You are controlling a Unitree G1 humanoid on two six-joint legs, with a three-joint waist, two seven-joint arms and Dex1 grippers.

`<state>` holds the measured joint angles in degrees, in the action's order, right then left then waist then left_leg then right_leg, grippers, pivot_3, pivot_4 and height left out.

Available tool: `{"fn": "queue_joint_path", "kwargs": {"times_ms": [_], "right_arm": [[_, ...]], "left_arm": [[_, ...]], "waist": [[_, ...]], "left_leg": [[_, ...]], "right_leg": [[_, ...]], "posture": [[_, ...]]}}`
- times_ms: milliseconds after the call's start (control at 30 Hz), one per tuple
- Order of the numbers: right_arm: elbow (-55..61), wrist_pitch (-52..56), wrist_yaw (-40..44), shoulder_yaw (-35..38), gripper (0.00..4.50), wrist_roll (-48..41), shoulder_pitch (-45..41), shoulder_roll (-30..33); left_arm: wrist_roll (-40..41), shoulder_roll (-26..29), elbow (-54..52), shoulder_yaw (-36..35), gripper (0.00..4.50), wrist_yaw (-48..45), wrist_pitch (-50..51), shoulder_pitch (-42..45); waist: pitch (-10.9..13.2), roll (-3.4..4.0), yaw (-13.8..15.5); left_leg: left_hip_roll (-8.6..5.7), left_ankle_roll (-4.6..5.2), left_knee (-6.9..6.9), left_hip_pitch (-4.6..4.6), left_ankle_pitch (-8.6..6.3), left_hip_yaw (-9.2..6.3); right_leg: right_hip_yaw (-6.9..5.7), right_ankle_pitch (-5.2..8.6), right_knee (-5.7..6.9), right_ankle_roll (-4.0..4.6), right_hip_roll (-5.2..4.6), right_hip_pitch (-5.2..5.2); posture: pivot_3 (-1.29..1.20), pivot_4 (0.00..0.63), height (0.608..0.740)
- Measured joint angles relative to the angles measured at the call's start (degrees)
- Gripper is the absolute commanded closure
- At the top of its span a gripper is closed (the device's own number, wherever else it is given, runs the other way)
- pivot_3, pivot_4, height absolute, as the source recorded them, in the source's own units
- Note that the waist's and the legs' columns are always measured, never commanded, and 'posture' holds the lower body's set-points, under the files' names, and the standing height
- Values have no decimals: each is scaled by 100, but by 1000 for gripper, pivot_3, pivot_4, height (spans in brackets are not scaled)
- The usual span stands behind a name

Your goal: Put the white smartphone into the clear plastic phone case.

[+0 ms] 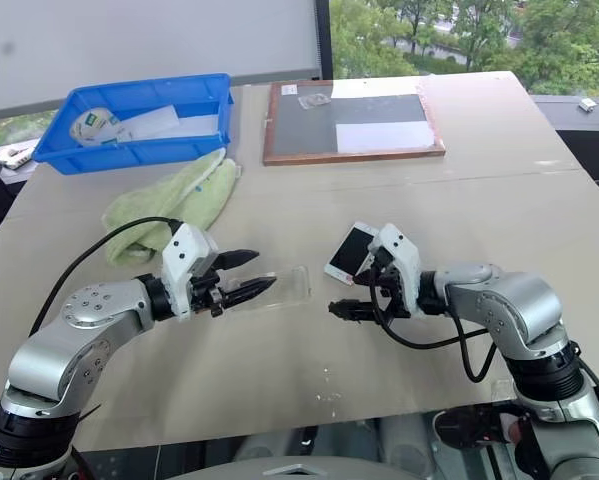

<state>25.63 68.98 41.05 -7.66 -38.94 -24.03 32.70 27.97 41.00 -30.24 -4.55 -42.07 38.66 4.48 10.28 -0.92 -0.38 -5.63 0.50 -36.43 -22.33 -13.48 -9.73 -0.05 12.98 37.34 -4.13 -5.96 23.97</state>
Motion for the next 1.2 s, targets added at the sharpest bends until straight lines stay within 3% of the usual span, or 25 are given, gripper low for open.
{"fn": "queue_joint_path", "kwargs": {"times_ms": [133, 267, 333, 367, 533, 700, 967, 1200], "right_arm": [[-51, -814, -21, 61, 65, 349, 22, 67], [-537, -2522, 426, -466, 65, 1537, -129, 797], [-741, -2901, 630, -580, 65, 1776, -284, 875], [-1250, -3708, 1033, -953, 65, 2258, -698, 1012], [-2916, -5349, 1854, -1639, 65, 3300, -1597, 866], [-4535, -4492, 1811, -1283, 65, 3017, -2421, -214], [-5452, -3151, 1617, -550, 65, 2689, -3094, -694], [-6341, -3958, 460, -914, 65, 3673, -3620, -1384]], "left_arm": [[32, 0, 0, -48, 1495, 8, 0, -39], [33, 0, -4, -110, 1495, 63, 0, -144], [35, -2, -7, -113, 1495, 67, -8, -140], [34, -6, -7, -109, 1495, 74, -16, -138], [30, -15, -7, -113, 1495, 111, -31, -143], [34, -29, -133, -209, 1495, 236, -27, -339], [94, -65, -420, -390, 1495, 482, 53, -686], [143, -133, -523, -385, 1495, 619, 83, -702]], "waist": [[0, 1, -6], [1, 0, -37], [1, 1, -52], [1, 1, -71], [1, -1, -51], [4, 0, -86], [4, 1, -41], [4, 3, -139]], "left_leg": [[1, 0, 0, -1, 0, 0], [1, -1, 0, -1, 0, 7], [3, -1, 1, 1, 1, 9], [6, -2, 1, 7, 1, 16], [8, -3, 1, 11, 2, 20], [10, -27, 3, 8, 16, 24], [2, -28, 4, -25, 16, 10], [4, -30, 6, -35, 17, 46]], "right_leg": [[-1, -1, 1, -2, 1, 3], [1, -1, -1, -4, 0, 3], [2, -1, 0, -4, 1, 4], [5, -2, 2, -4, 3, 3], [4, -2, 1, -2, 5, -4], [23, -13, 0, 17, 7, 6], [13, -15, -28, 18, 3, 20], [44, -19, 20, 23, 5, 65]], "posture": [[0, 150, 740], [0, 150, 740], [0, 150, 740], [0, 150, 740], [0, 150, 740], [0, 150, 740], [0, 150, 740], [0, 150, 740]]}}
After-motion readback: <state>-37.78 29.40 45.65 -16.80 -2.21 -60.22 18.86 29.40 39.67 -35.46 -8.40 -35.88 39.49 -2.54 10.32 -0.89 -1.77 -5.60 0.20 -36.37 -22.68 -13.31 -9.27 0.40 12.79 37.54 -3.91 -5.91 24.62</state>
